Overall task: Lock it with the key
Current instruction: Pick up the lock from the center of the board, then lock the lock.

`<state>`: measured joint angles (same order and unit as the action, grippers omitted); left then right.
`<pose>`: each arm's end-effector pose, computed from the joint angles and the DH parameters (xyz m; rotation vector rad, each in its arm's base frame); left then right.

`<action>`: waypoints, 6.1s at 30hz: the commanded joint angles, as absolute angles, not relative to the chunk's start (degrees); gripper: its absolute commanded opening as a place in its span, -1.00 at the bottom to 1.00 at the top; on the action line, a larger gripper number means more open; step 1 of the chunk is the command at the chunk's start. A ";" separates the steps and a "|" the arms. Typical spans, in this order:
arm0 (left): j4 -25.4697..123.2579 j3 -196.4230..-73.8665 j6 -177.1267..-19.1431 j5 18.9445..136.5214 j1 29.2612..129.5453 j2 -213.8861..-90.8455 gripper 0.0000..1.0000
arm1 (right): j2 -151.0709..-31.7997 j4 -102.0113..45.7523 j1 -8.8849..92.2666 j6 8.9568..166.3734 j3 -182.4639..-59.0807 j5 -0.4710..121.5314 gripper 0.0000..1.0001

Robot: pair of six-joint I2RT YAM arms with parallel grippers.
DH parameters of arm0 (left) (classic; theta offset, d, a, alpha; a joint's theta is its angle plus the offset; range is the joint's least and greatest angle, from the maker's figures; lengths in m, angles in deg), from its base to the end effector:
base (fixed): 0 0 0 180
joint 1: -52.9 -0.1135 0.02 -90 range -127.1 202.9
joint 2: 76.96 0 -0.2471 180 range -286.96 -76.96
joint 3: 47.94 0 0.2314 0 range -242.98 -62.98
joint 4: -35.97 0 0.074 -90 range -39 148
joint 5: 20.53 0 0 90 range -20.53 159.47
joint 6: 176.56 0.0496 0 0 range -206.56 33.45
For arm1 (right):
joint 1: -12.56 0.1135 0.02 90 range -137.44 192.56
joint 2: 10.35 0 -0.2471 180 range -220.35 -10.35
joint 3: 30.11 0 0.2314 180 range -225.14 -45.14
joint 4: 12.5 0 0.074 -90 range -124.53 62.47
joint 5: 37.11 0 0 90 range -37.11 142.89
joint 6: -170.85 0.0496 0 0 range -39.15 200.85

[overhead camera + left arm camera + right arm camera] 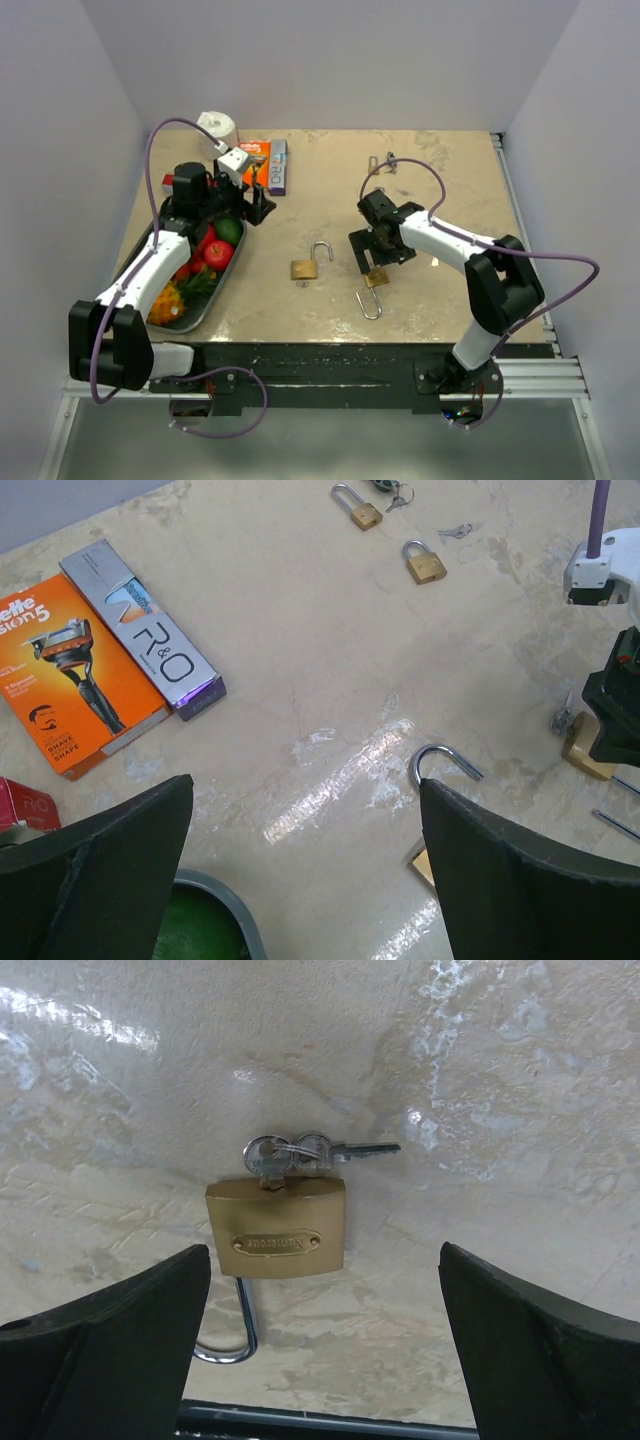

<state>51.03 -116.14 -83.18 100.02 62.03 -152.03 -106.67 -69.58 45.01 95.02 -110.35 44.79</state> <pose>0.2866 -0.0716 0.2810 0.5583 1.8601 -0.5856 0.2613 0.1579 0.1772 -0.4182 2.7853 -0.0182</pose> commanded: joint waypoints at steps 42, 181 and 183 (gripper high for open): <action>52.58 -119.32 -79.97 110.34 64.06 -155.45 0.98 | -111.78 -65.77 43.69 100.62 -127.92 51.22 -1.00; 48.45 -138.65 -71.88 135.66 84.80 -166.08 -1.00 | -94.99 -70.16 33.30 32.68 -125.12 120.04 -1.00; 47.05 -137.86 -71.35 134.34 85.94 -165.99 -1.00 | -95.60 -70.86 33.66 32.69 -125.64 121.00 -1.00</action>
